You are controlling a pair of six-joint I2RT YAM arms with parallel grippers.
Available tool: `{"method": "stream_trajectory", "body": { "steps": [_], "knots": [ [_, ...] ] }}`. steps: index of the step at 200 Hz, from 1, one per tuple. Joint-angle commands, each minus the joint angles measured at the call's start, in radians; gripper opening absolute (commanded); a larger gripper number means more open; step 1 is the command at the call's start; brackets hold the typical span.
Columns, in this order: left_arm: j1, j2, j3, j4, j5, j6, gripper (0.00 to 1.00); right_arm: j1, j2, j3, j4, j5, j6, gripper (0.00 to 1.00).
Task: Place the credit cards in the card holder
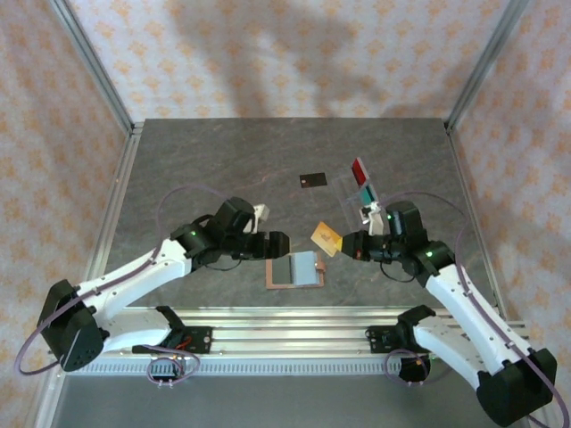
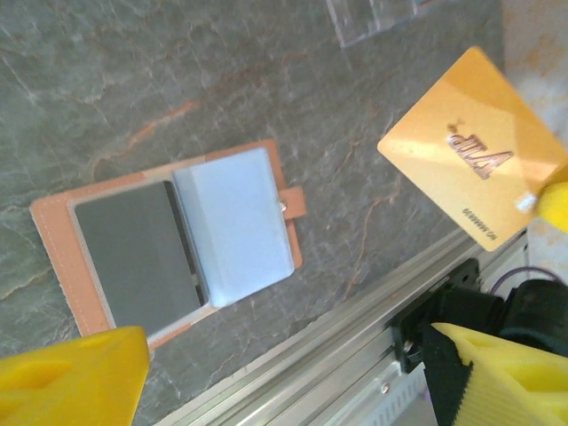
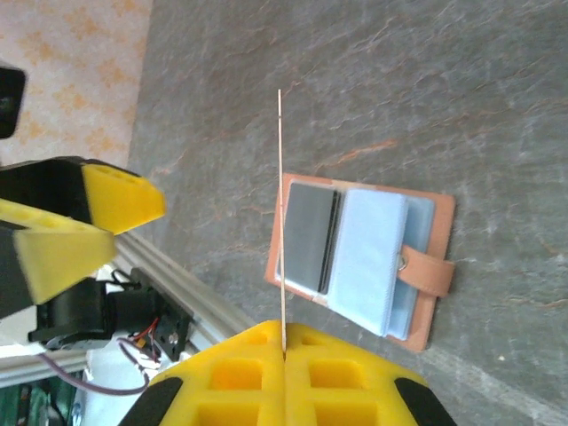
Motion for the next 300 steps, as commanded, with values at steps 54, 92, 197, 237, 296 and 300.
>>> {"method": "stream_trajectory", "body": {
  "steps": [54, 92, 197, 237, 296, 300],
  "knots": [
    [-0.004, -0.104, -0.135, 0.407, 0.043, -0.242, 0.76, 0.142, -0.107, -0.173, 0.448, 0.131, 0.45, 0.0],
    [-0.005, -0.07, -0.085, 0.579, 0.075, -0.356, 0.75, 0.145, -0.135, -0.173, 0.609, 0.238, 0.625, 0.0],
    [0.006, 0.001, -0.105, 0.848, 0.055, -0.538, 0.59, 0.205, -0.14, -0.203, 0.873, 0.277, 0.782, 0.0],
    [0.018, 0.019, -0.111, 0.931, 0.067, -0.563, 0.55, 0.223, -0.134, -0.206, 0.908, 0.273, 0.799, 0.0],
    [0.029, 0.067, -0.143, 1.117, 0.069, -0.634, 0.33, 0.229, -0.114, -0.217, 0.933, 0.229, 0.832, 0.0],
    [0.032, 0.069, -0.144, 1.123, 0.069, -0.635, 0.33, 0.229, -0.112, -0.218, 0.937, 0.223, 0.836, 0.0]
  ]
}}
